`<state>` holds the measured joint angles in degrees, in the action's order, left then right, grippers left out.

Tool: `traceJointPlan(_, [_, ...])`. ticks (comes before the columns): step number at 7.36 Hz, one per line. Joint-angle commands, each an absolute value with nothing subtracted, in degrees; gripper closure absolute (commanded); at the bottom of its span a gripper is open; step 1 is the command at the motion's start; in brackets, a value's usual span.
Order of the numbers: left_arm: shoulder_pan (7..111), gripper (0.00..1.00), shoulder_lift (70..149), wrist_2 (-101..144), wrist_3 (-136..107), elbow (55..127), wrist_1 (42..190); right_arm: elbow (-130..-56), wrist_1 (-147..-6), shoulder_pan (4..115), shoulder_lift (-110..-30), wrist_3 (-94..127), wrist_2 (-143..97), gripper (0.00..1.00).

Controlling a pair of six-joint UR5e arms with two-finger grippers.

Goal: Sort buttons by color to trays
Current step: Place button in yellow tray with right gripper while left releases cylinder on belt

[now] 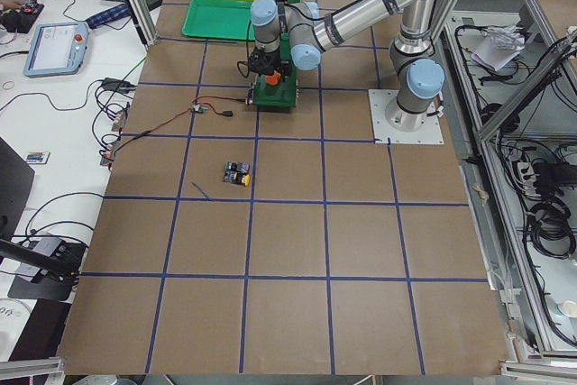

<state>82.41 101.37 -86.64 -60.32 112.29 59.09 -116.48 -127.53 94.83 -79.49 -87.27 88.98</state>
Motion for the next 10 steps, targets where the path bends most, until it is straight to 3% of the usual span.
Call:
traceJointPlan(1, [77.3,0.00,102.2,-93.0,-43.4,105.3,64.3,-115.3,-127.7,94.8,-79.6,-87.3,89.6,1.00])
traceJointPlan(2, [74.3,0.00,103.1,-93.6,-31.3,102.9,65.8,-112.6,-127.6,94.8,-79.1,-87.3,89.6,1.00])
traceJointPlan(5, [59.2,0.00,109.6,-95.0,4.6,99.7,60.2,-99.1,-127.0,91.5,-67.7,-87.8,89.6,1.00])
traceJointPlan(7, [53.0,0.00,115.9,-95.3,24.8,96.9,52.8,-96.0,-127.5,86.2,-63.8,-93.8,87.4,1.00])
traceJointPlan(9, [52.8,0.00,122.1,-94.5,36.1,96.2,46.3,-96.5,-127.4,83.7,-63.8,-95.3,87.2,0.91])
traceJointPlan(10, [52.9,0.00,123.1,-94.4,39.6,95.6,45.3,-96.9,-126.9,82.5,-64.1,-97.3,87.1,0.81])
